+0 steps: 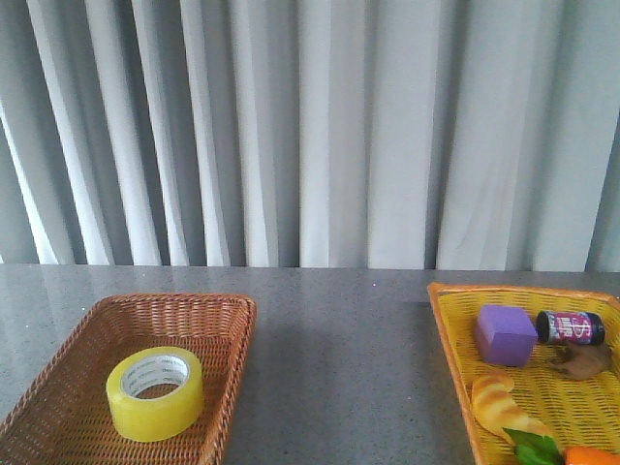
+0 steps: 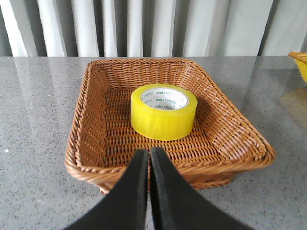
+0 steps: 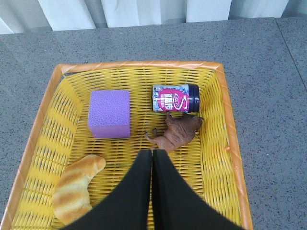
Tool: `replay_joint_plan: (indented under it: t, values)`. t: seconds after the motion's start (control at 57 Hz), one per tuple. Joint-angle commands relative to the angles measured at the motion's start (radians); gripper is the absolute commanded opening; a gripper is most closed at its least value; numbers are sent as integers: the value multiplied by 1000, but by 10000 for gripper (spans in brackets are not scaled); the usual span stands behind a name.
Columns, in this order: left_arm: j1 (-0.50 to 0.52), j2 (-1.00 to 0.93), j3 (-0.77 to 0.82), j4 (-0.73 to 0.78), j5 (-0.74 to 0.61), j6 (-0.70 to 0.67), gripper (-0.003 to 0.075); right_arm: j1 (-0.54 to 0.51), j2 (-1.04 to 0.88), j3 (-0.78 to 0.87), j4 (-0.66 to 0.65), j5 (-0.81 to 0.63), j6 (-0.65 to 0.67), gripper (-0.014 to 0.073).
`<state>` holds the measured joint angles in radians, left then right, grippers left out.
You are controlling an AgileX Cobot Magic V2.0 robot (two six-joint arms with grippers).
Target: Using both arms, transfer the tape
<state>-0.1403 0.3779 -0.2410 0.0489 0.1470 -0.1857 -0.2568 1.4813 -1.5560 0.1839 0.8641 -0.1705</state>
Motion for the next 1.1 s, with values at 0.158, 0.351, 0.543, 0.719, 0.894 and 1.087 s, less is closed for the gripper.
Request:
replay_joint_plan:
  t: [0.158,0.351,0.543,0.719,0.894,1.087]
  values:
    - [1,-298,217,0,-114,-12,-6,-6,-32,-26,9,-58,-9,-7]
    - [4,-408,259,28,-47,-10,-6,-6,-32,-26,9,-58,-9,-7]
    - [82,-408,259,32,-42,-11,-6,-6,-32,-26,9,-59,-9,-7]
    - [112,-408,259,32,-42,-11,-6,-6,-32,-26,9,-59,-9,-7]
    - [112,-408,259,33,-38,-11,-6,-6,-32,-26,9,-59,-9,-7]
    - [112,-406,259,31,-37,-12,-6,-6,-32,-26,9,-59,-9,-7]
